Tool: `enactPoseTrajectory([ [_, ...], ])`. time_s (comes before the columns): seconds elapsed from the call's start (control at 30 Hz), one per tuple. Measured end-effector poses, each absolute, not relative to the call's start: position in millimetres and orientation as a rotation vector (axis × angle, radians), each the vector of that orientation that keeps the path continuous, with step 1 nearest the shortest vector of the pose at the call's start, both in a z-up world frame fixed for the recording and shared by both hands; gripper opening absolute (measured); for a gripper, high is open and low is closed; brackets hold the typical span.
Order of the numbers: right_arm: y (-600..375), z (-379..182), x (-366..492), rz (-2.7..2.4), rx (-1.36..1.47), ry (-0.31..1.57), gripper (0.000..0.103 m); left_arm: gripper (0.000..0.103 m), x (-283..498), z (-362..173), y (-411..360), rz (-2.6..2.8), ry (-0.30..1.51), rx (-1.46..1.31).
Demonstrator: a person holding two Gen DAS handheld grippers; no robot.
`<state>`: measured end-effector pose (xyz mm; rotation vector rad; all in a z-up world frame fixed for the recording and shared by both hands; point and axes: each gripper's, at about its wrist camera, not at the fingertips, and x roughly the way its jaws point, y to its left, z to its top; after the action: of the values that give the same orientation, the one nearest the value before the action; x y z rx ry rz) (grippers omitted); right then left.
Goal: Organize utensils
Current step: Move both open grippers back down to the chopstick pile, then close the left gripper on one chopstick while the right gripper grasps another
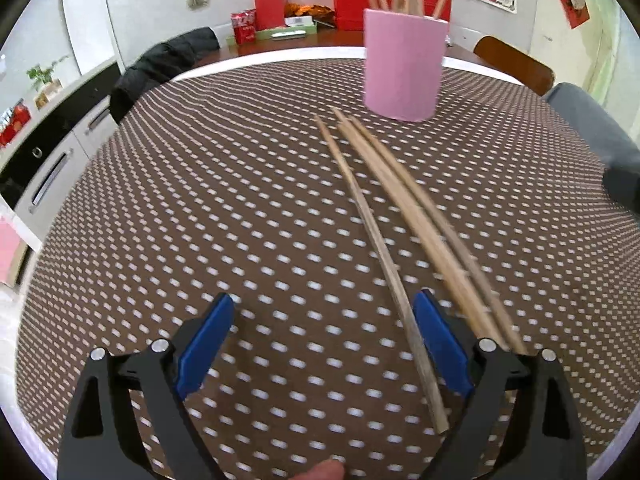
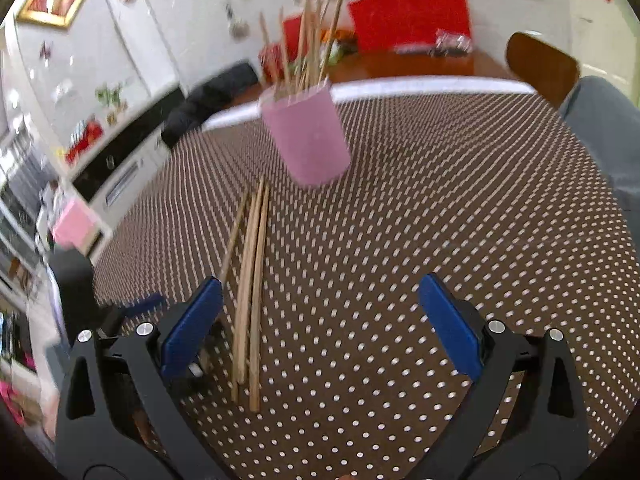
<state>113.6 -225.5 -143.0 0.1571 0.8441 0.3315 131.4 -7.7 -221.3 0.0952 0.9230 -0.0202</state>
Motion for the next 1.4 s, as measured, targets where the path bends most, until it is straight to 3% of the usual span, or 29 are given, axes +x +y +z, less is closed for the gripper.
enactPoseTrajectory([
  [0.3,-176.3,-179.9,138.6,0.382,-0.013,0.943,0.096,0.09,141.0,-221.0,20.0,-0.037,0.917,0.09],
  [0.6,-157.6,-187.6,149.4,0.372,-0.133,0.954,0.073,0.09,146.5,-222.3,26.9,-0.057,0.928,0.054],
  [0.77,-141.4,-187.2,165.7,0.366,-0.189,0.947,0.052,0.09,154.7,-221.0,26.7,-0.061,0.934,0.071],
  [1.03,-118.9,-186.2,198.6,0.392,-0.198,0.956,0.048,0.09,202.4,-210.0,18.0,-0.056,0.918,0.174],
  [1.27,-115.2,-185.4,212.7,0.401,-0.223,0.948,0.029,0.09,230.7,-216.2,20.4,-0.089,0.953,0.141],
  [1.33,-110.0,-185.9,216.2,0.417,-0.236,0.943,0.023,0.078,236.1,-216.1,21.9,-0.129,0.957,0.106],
  [1.4,-104.3,-186.4,217.1,0.434,-0.246,0.943,0.01,0.05,240.2,-213.1,20.9,-0.152,0.952,0.108],
])
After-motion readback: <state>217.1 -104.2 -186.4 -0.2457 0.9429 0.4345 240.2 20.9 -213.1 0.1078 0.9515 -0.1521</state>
